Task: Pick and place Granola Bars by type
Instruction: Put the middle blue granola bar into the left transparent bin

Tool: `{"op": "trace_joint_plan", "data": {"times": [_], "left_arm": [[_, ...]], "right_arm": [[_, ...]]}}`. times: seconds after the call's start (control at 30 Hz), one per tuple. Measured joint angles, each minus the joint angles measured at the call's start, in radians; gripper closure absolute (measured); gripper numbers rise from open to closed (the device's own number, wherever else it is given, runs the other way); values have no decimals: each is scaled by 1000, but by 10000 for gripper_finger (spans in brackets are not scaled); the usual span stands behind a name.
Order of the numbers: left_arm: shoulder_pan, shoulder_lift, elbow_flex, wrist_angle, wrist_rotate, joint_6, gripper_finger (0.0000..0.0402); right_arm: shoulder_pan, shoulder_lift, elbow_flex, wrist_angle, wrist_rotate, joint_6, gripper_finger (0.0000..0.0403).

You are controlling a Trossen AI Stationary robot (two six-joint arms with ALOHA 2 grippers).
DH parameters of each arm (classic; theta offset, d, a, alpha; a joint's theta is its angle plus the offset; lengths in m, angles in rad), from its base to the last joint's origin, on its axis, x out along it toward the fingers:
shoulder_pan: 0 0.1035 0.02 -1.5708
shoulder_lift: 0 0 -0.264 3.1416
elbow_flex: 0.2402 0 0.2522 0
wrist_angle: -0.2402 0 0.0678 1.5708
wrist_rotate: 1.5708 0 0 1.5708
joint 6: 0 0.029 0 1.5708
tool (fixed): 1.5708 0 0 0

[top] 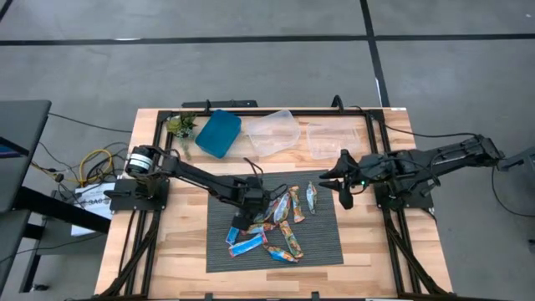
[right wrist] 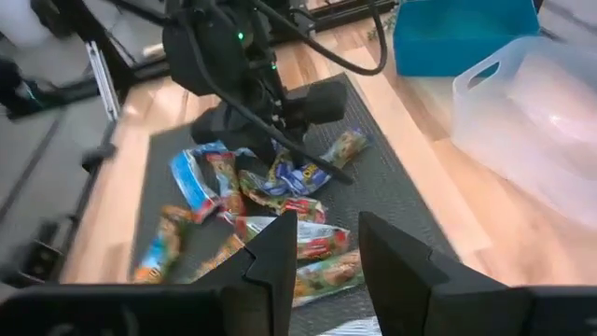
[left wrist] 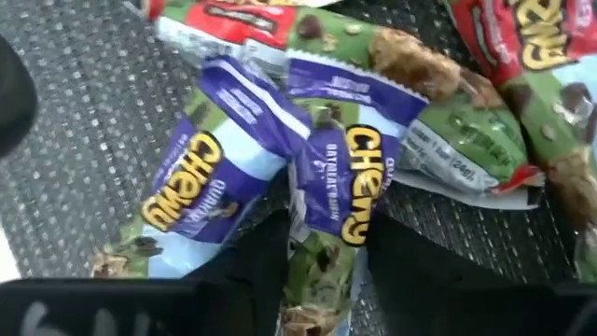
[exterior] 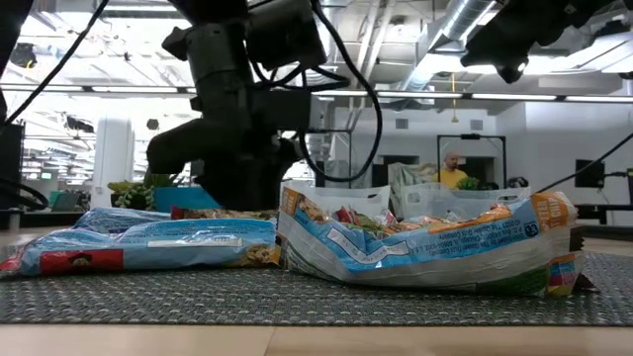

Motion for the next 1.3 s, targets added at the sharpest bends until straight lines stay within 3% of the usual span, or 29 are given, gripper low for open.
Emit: {"op": "trace_joint_plan", "data": {"times": [0.27,0.43,0.6,0.77,0.93,1.03,1.13,1.3], "left_arm": [[6,0,83,-50,0,-102,365],[30,0,188,-106,-22,-212,358],[83,-1,325,-138,-151,-278,347],[189,-1,450,-147,-264,-285,360],[334,-1,509,-145,-299,-298,366],[424,-2,510,-129,-284,-317,359],[501,8,511,-111,-226,-344,352],[581,48,510,-43,-41,-375,348]], "right_arm": [[0,1,0,-2,-27,171,295],[-7,2,0,-2,-45,171,295],[-44,2,0,-5,-36,156,295],[-92,2,0,-41,128,153,295],[-145,2,0,-54,343,152,295],[-186,2,0,-61,407,123,295],[-231,2,0,-60,404,84,295],[-279,2,0,-60,400,72,295]]}}
